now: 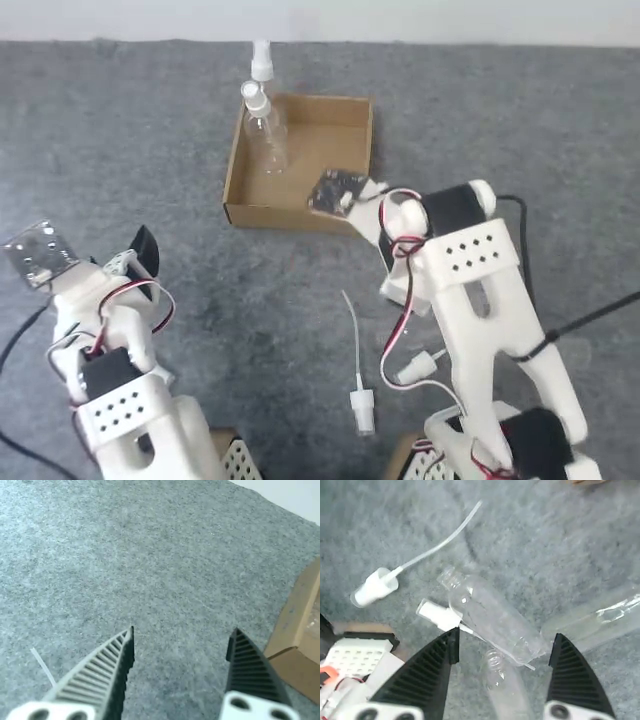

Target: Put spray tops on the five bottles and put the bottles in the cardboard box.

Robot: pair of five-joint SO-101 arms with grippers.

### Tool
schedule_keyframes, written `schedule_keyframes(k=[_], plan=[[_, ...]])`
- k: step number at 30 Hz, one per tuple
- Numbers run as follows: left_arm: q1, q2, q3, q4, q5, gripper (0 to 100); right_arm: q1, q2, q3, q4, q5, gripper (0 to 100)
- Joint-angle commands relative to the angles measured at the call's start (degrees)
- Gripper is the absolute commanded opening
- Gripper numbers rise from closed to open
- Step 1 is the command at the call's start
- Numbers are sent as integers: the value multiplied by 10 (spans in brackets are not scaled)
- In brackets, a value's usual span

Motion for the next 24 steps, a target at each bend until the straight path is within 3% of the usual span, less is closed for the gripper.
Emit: schedule_keyframes(k=[1, 10, 15, 24], plan=[[-2, -7, -7, -16, -7, 283, 24, -34, -2, 22, 18, 246], [-2, -7, -7, -16, -7, 283, 78, -31, 64, 22, 173, 246], [-2, -7, -7, -16, -7, 283, 73, -33, 113, 7, 193, 246], [-2, -7, -7, -16, -7, 283, 73, -29, 233, -152, 218, 246]])
